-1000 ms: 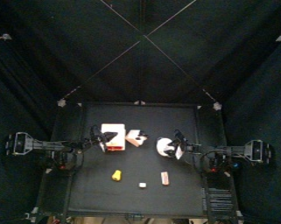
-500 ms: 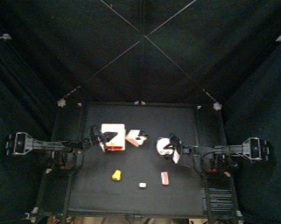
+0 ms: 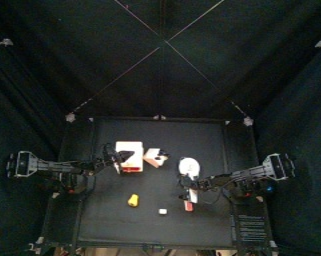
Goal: Grab sushi piece from table
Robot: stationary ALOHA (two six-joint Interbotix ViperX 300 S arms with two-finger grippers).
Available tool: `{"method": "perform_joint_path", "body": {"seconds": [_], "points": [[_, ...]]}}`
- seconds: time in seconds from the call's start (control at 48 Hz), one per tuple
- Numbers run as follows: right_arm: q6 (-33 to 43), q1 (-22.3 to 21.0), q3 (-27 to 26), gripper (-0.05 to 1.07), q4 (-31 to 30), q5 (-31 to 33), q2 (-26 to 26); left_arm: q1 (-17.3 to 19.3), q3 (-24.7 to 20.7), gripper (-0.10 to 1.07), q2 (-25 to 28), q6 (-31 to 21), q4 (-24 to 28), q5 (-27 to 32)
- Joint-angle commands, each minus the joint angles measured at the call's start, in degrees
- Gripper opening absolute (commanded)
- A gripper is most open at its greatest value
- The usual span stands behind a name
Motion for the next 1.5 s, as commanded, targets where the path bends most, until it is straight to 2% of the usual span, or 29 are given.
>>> {"method": "perform_joint_path", "body": {"seconds": [0.0, 0.208, 0.438, 0.792, 1.25, 1.479], "points": [[0.1, 2.1, -4.9, 0.94, 0.0, 3.2, 2.1, -0.2, -0.7, 0.22, -0.1, -0.1, 0.2, -0.3], [0.1, 6.2, -14.3, 0.94, 2.2, 13.2, 7.8, -0.2, -0.6, 0.22, -0.1, 0.0, 0.2, -0.3], [0.1, 9.8, -19.4, 0.94, 2.7, 16.2, 12.8, -0.3, -0.6, 0.22, -0.3, 0.0, 0.2, -0.3], [-0.1, 11.3, -23.3, 0.94, 4.4, 16.5, 17.8, -0.3, -0.5, 0.22, -0.4, 0.0, 0.2, -0.3], [-0.6, 10.8, -27.1, 0.93, 4.0, 20.7, 22.9, -0.3, -0.5, 0.22, -0.4, 0.0, 0.2, -0.3], [-0.6, 10.6, -27.2, 0.82, 4.0, 20.7, 23.7, -0.3, -0.5, 0.22, -0.4, 0.0, 0.2, -0.3]]}}
